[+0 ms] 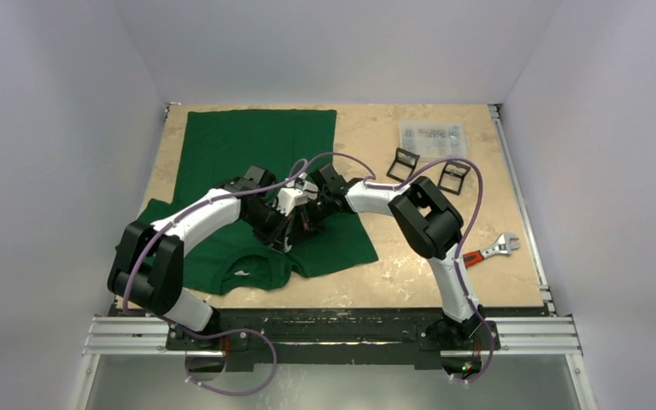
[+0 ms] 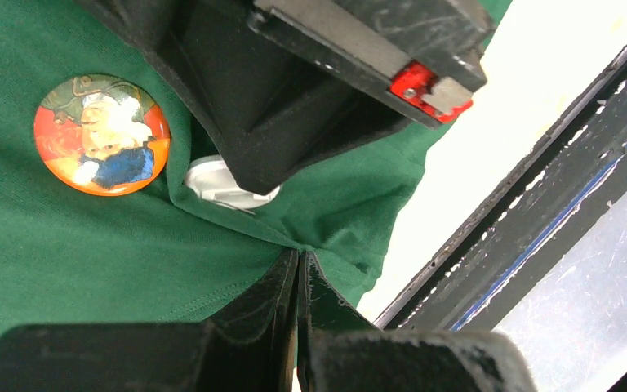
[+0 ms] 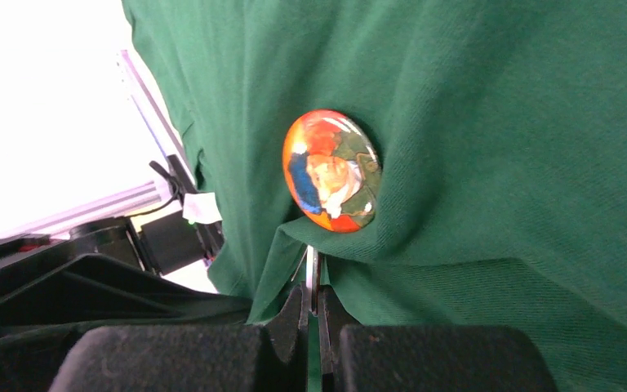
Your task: Remove the brooch from the garment
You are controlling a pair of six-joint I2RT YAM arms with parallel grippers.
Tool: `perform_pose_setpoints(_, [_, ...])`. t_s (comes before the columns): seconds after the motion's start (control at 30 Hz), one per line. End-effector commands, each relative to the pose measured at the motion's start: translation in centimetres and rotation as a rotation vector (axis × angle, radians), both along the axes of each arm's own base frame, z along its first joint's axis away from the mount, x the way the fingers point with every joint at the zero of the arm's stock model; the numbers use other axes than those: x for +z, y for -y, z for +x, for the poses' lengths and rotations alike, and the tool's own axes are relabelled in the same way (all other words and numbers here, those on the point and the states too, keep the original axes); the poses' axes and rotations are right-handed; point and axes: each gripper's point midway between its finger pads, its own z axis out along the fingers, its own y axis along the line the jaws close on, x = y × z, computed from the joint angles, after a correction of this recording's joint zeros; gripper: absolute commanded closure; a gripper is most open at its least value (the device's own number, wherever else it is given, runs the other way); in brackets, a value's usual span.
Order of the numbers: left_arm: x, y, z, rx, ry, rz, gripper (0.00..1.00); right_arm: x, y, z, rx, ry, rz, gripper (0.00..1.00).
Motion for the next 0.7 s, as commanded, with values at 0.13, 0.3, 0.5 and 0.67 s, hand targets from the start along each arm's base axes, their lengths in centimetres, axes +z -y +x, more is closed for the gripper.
perform_pose_setpoints(0.13, [2.3,1.4,-0.3,-0.04,0.059,-0.114,1.0,-0.6,0.0,1.2,-0.012,0.074,-0.055,1.0])
perform_pose_setpoints(0.3, [2.6,1.3,-0.3,-0.039,0.064,-0.114,1.0,-0.4,0.8,1.4,0.007,0.12,-0.08,1.0])
perform_pose_setpoints(0.5, [2.4,0.6,-0.2,-0.048,0.057,-0.074,1.0,1.8,1.5,1.7,0.026,0.154,-0.016,1.0])
perform_pose_setpoints(0.67, [2.2,0.0,0.0,-0.05,0.065,-0.05,0.99,4.2,1.7,1.5,0.07,0.183,0.072,1.0])
